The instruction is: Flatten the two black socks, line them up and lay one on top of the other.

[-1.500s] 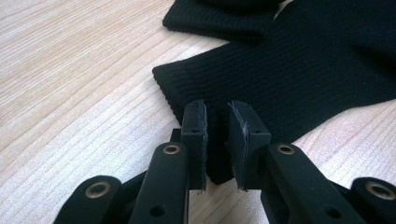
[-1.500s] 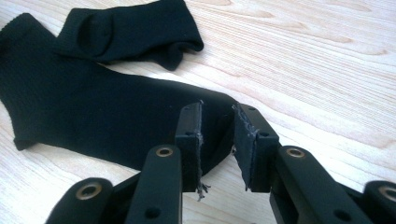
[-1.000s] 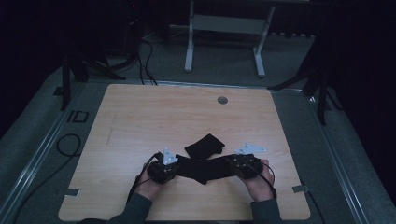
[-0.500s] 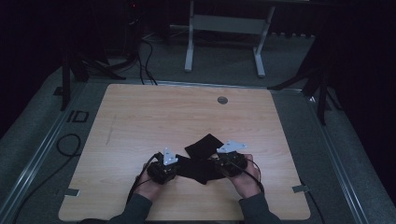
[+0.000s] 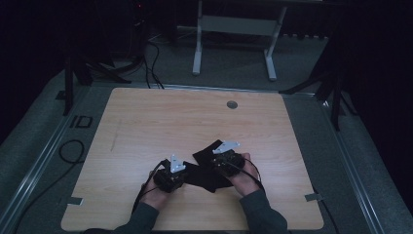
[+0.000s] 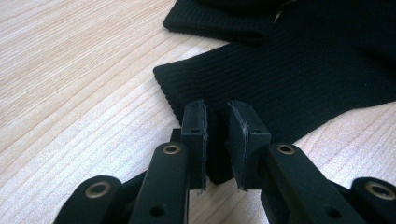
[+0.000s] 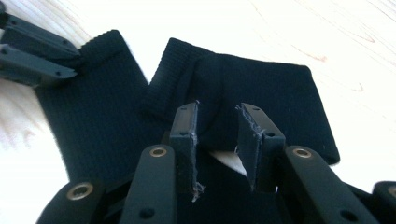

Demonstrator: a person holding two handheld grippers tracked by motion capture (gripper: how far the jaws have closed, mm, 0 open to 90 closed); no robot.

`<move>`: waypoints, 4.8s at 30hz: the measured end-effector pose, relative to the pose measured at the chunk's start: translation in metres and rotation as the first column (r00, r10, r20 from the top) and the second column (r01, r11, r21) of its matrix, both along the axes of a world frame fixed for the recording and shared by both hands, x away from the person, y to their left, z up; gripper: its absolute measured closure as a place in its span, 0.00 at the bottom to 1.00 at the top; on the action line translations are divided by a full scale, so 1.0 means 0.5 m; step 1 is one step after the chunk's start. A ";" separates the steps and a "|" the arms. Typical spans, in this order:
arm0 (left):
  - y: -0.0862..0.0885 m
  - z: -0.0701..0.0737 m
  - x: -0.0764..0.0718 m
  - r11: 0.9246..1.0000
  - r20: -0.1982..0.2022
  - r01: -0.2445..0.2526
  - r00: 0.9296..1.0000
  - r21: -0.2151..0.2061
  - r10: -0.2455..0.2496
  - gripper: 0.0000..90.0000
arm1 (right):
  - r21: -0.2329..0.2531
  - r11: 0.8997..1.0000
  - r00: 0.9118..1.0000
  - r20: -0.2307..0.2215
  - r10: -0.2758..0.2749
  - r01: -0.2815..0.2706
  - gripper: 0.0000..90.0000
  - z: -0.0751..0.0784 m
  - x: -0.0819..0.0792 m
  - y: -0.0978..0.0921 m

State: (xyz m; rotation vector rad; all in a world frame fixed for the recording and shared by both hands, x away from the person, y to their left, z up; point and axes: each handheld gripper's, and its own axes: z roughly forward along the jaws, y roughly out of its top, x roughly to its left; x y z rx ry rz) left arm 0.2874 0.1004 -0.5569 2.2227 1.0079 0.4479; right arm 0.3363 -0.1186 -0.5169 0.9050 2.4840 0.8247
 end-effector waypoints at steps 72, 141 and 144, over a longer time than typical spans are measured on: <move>-0.001 -0.001 -0.002 1.000 0.007 -0.001 1.000 0.005 0.001 0.86 | 0.019 0.926 0.926 -0.026 -0.377 0.378 0.82 0.058 0.061 -0.260; -0.002 -0.002 -0.004 1.000 0.017 -0.010 1.000 0.003 0.010 0.86 | 0.194 0.978 0.988 -0.146 -0.043 0.071 0.92 0.068 0.044 -0.043; -0.002 -0.002 -0.004 1.000 0.016 -0.011 1.000 0.001 0.010 0.86 | 0.219 0.973 0.989 -0.138 -0.044 0.074 0.92 0.085 0.018 -0.042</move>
